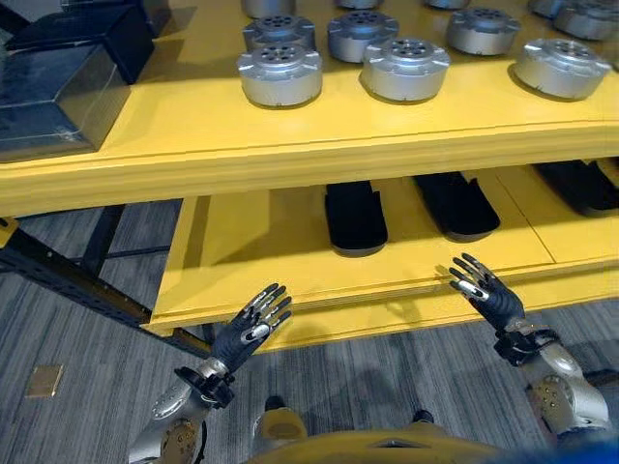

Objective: Move parts from the plastic box to the shelf.

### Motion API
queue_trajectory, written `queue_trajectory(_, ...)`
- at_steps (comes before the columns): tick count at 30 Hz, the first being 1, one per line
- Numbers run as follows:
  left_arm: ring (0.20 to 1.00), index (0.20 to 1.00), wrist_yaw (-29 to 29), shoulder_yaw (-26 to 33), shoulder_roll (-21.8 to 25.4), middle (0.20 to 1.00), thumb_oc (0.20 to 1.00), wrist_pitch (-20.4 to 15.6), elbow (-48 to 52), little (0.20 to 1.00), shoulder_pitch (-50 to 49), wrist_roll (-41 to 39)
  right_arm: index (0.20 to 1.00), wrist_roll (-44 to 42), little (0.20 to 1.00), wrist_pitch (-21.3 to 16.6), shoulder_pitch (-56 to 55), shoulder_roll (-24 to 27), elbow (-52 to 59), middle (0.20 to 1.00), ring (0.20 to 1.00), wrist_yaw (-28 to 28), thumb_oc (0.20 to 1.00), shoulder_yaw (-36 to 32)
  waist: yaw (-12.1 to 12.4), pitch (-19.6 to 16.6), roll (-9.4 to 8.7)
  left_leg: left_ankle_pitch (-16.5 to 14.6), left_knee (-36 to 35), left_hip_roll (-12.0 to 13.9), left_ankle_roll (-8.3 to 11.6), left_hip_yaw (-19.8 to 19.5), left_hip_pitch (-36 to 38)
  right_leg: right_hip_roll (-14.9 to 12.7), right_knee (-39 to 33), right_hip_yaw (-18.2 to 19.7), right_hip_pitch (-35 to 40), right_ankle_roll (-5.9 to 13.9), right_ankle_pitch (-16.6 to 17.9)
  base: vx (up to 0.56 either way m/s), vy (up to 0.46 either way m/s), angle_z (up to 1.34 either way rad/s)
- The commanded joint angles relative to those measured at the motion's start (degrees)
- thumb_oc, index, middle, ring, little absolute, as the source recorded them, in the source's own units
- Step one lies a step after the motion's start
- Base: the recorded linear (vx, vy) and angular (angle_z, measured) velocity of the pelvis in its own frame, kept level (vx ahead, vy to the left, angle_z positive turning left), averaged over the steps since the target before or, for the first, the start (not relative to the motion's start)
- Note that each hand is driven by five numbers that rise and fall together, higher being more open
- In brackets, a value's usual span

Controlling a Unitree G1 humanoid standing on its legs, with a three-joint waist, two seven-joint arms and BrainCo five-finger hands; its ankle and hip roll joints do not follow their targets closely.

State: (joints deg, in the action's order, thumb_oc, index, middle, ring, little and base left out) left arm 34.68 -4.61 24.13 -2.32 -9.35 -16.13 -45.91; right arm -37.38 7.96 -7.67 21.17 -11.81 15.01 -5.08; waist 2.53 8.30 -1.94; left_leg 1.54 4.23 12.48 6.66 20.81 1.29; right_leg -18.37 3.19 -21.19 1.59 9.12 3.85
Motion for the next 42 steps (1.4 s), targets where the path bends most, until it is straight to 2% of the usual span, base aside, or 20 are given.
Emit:
queue_trajectory(1, 1.000, 1.000, 1.2, 0.5, 1.5, 1.000, 1.000, -1.5, 6.3, 1.000, 1.5, 2.7, 1.000, -0.1, 1.000, 0.5, 2.1, 0.9, 2.8, 1.000, 1.000, -4.4, 1.000, -0.5, -0.1, 2.3, 0.41, -6.0, 4.9, -3.6, -5.45, -0.8, 1.0, 1.8, 4.8, 3.1, 2.0, -0.56, -5.7, -0.03, 0.248, -0.14)
queue_trajectory(2, 1.000, 1.000, 1.8, 0.1, 1.7, 1.000, 1.000, 0.0, 7.1, 1.000, 1.6, 2.9, 1.000, 0.4, 1.000, 1.8, 1.6, 0.3, 2.5, 1.000, 1.000, -5.8, 1.000, -0.7, -0.4, 2.6, 0.30, -6.5, 5.3, -4.4, -6.03, 0.0, 1.1, 1.3, 4.9, 3.4, 1.8, 0.11, -5.2, -0.03, 0.209, -0.08)
queue_trajectory(5, 1.000, 1.000, 1.3, -0.5, 3.1, 1.000, 1.000, -0.6, 8.4, 1.000, 1.6, 5.9, 1.000, -0.6, 1.000, 3.2, 2.0, 0.7, 1.7, 1.000, 1.000, -9.8, 1.000, -1.2, -0.2, 3.5, -0.20, -7.4, 6.0, -5.7, -7.08, 1.1, 0.7, -0.9, 4.9, 2.5, 1.0, 1.49, -2.8, -0.07, 0.211, -0.02)
queue_trajectory(7, 1.000, 1.000, 1.1, -0.6, 3.2, 1.000, 1.000, 0.0, 8.7, 1.000, 1.4, 4.5, 1.000, -1.1, 1.000, 3.2, 2.6, 1.0, 0.9, 1.000, 1.000, -8.4, 1.000, -1.3, 0.3, 3.9, -0.45, -7.8, 6.2, -6.0, -7.37, 1.8, 0.8, -1.7, 4.7, 1.2, 0.7, 1.79, -1.4, -0.03, 0.077, -0.07)
queue_trajectory(8, 1.000, 1.000, -0.4, -0.2, 2.9, 1.000, 1.000, 0.4, 9.0, 1.000, 0.4, 3.3, 1.000, -2.9, 1.000, 4.2, 4.1, 0.9, 0.7, 1.000, 1.000, -5.3, 1.000, -0.7, 2.3, 4.7, -0.63, -9.5, 6.3, -6.0, -7.19, 2.7, 2.0, -3.1, 5.2, -3.5, 0.0, 3.14, 0.8, -0.03, 0.038, -0.20)
queue_trajectory(9, 1.000, 1.000, -1.7, -0.3, 2.8, 1.000, 1.000, 0.0, 9.0, 1.000, 0.2, 3.9, 1.000, -3.5, 1.000, 5.7, 4.9, 0.7, 1.1, 1.000, 1.000, -3.6, 1.000, -0.2, 3.0, 5.1, -0.60, -9.6, 6.1, -5.8, -7.30, 3.7, 2.5, -3.5, 5.9, -5.5, -0.6, 3.15, 1.5, -0.06, 0.009, -0.51)
queue_trajectory(12, 1.000, 1.000, -2.2, 0.8, 3.1, 1.000, 1.000, 1.0, 9.5, 1.000, -0.1, 3.1, 1.000, -6.6, 1.000, 5.8, 4.1, -0.1, 3.7, 1.000, 1.000, -0.6, 1.000, 1.7, 3.5, 5.5, -0.21, -9.1, 5.6, -5.7, -8.79, 4.1, 1.3, -3.2, 12.2, -5.3, -2.2, 2.28, -0.5, -0.09, -0.036, -1.11)
queue_trajectory(17, 1.000, 1.000, -0.2, 2.3, 2.1, 1.000, 1.000, -0.2, 9.7, 1.000, -3.6, 3.1, 1.000, -8.0, 1.000, 4.6, 3.2, -1.0, 6.0, 1.000, 1.000, -1.4, 1.000, 3.8, 5.2, 4.8, 1.07, -6.6, 2.1, -6.1, -10.01, 4.6, 1.3, -3.9, 20.1, -6.8, -3.1, 1.39, -2.4, -0.01, -0.087, -0.17)
queue_trajectory(19, 1.000, 1.000, 1.8, 2.8, 1.5, 1.000, 1.000, -2.2, 9.3, 1.000, -5.3, 2.6, 1.000, -7.2, 1.000, 3.8, 2.9, -0.7, 6.4, 1.000, 1.000, -0.5, 1.000, 4.6, 5.5, 4.3, 1.17, -5.3, 1.0, -5.5, -9.37, 5.4, 1.6, -2.0, 18.5, -7.1, -1.7, 0.76, -4.5, 0.03, -0.211, -0.66)
queue_trajectory(21, 1.000, 1.000, 2.2, 2.1, 1.0, 1.000, 1.000, -2.7, 9.2, 1.000, -5.9, 1.3, 1.000, -7.1, 1.000, 4.0, 2.1, 0.2, 7.6, 1.000, 1.000, -0.2, 1.000, 5.3, 5.4, 3.9, 0.64, -4.1, 0.7, -4.2, -7.88, 7.3, 2.0, 0.6, 12.8, -9.2, 0.8, -0.01, -6.9, 0.04, -0.315, -0.67)
queue_trajectory(22, 1.000, 1.000, 2.1, 2.0, 1.0, 1.000, 1.000, -2.7, 9.3, 1.000, -6.0, 1.2, 1.000, -7.2, 1.000, 4.0, 1.9, 0.4, 7.7, 1.000, 1.000, -0.2, 1.000, 5.2, 5.4, 3.8, 0.49, -3.8, 0.8, -3.8, -7.52, 7.7, 1.9, 1.2, 11.5, -9.5, 1.4, -0.15, -7.2, 0.04, -0.411, -0.61)
queue_trajectory(23, 1.000, 1.000, 2.3, 1.4, 0.7, 1.000, 1.000, -3.0, 9.7, 1.000, -6.2, 1.5, 1.000, -8.1, 1.000, 3.3, 1.4, 1.6, 7.8, 1.000, 1.000, -1.3, 1.000, 4.7, 5.4, 3.8, -0.29, -3.0, 1.0, -2.6, -6.38, 8.8, 1.4, 3.2, 7.3, -10.0, 3.3, -0.18, -7.6, 0.02, -0.255, -0.43)
queue_trajectory(25, 1.000, 1.000, 1.9, 1.0, 0.6, 1.000, 1.000, -3.2, 10.0, 1.000, -6.3, 1.5, 1.000, -8.1, 1.000, 3.2, 1.3, 2.0, 7.7, 1.000, 1.000, -1.6, 1.000, 4.4, 5.2, 3.8, -0.48, -2.6, 1.1, -2.0, -6.01, 9.1, 1.3, 3.7, 6.5, -9.8, 3.6, -0.30, -7.5, 0.01, -0.240, -0.66)
queue_trajectory(26, 1.000, 1.000, 1.2, 0.1, 0.4, 1.000, 1.000, -3.6, 10.7, 1.000, -6.7, 1.7, 1.000, -8.4, 1.000, 2.5, 0.7, 3.3, 7.9, 1.000, 1.000, -3.3, 1.000, 3.5, 4.8, 3.8, -1.04, -1.8, 1.2, -0.7, -5.09, 9.7, 0.8, 4.7, 4.9, -9.4, 4.1, -0.49, -7.5, 0.02, -0.288, -0.71)
queue_trajectory(29, 1.000, 1.000, 1.6, -1.6, 0.1, 1.000, 1.000, -4.1, 11.1, 1.000, -6.8, 1.7, 1.000, -9.6, 1.000, 1.4, -0.1, 5.2, 7.1, 1.000, 1.000, -7.3, 1.000, 1.8, 3.5, 3.8, -1.65, -0.6, 2.2, 2.1, -3.38, 11.0, 0.4, 5.4, 4.0, -9.4, 4.2, -1.20, -7.5, 0.03, -0.318, -0.51)
queue_trajectory(30, 1.000, 1.000, 1.5, -1.7, 0.1, 1.000, 1.000, -4.4, 11.0, 1.000, -6.7, 1.5, 1.000, -9.6, 1.000, 1.3, 0.0, 5.3, 7.1, 1.000, 1.000, -7.5, 1.000, 1.7, 3.4, 3.8, -1.65, -0.6, 2.3, 2.3, -3.29, 11.1, 0.4, 5.4, 4.0, -9.4, 4.2, -1.28, -7.5, 0.05, -0.241, -0.75)
queue_trajectory(32, 1.000, 1.000, 1.9, -3.3, -0.2, 1.000, 1.000, -4.0, 11.2, 1.000, -6.3, 0.9, 1.000, -9.6, 1.000, 0.3, 0.2, 6.0, 5.1, 1.000, 1.000, -11.6, 1.000, 0.2, 2.1, 4.0, -2.00, -0.2, 3.4, 4.2, -2.29, 11.9, 0.5, 6.0, 4.2, -9.0, 3.7, -2.17, -7.5, 0.06, -0.224, -0.54)
queue_trajectory(35, 1.000, 1.000, 1.9, -4.2, -0.2, 1.000, 1.000, -4.0, 11.2, 1.000, -6.0, 1.2, 1.000, -9.5, 1.000, -0.9, 0.4, 6.1, 4.2, 1.000, 1.000, -14.4, 1.000, -0.3, 1.5, 4.1, -2.11, -0.2, 4.2, 5.3, -1.77, 12.6, 0.6, 6.2, 4.9, -8.6, 3.2, -2.68, -7.9, 0.05, -0.148, -0.54)
queue_trajectory(37, 1.000, 1.000, 2.5, -5.5, -0.4, 1.000, 1.000, -3.8, 10.7, 1.000, -5.2, 1.2, 1.000, -8.5, 1.000, -2.1, 0.5, 6.1, 3.2, 1.000, 1.000, -16.6, 1.000, -0.6, 0.0, 4.2, -2.29, 0.0, 4.7, 7.1, -1.09, 13.8, 1.0, 6.6, 5.8, -7.8, 2.3, -3.36, -8.3, 0.09, -0.209, -0.85)
queue_trajectory(42, 1.000, 1.000, -0.1, -8.5, -0.4, 1.000, 1.000, -5.2, 10.1, 1.000, -2.7, 1.5, 1.000, -5.8, 1.000, -3.8, 1.3, 6.2, 0.7, 1.000, 1.000, -21.1, 1.000, -1.3, -2.8, 4.3, -2.38, 1.8, 6.8, 11.4, 1.14, 16.1, 1.4, 7.6, 7.3, -5.5, 0.1, -4.62, -9.3, 0.08, -0.249, -0.67)
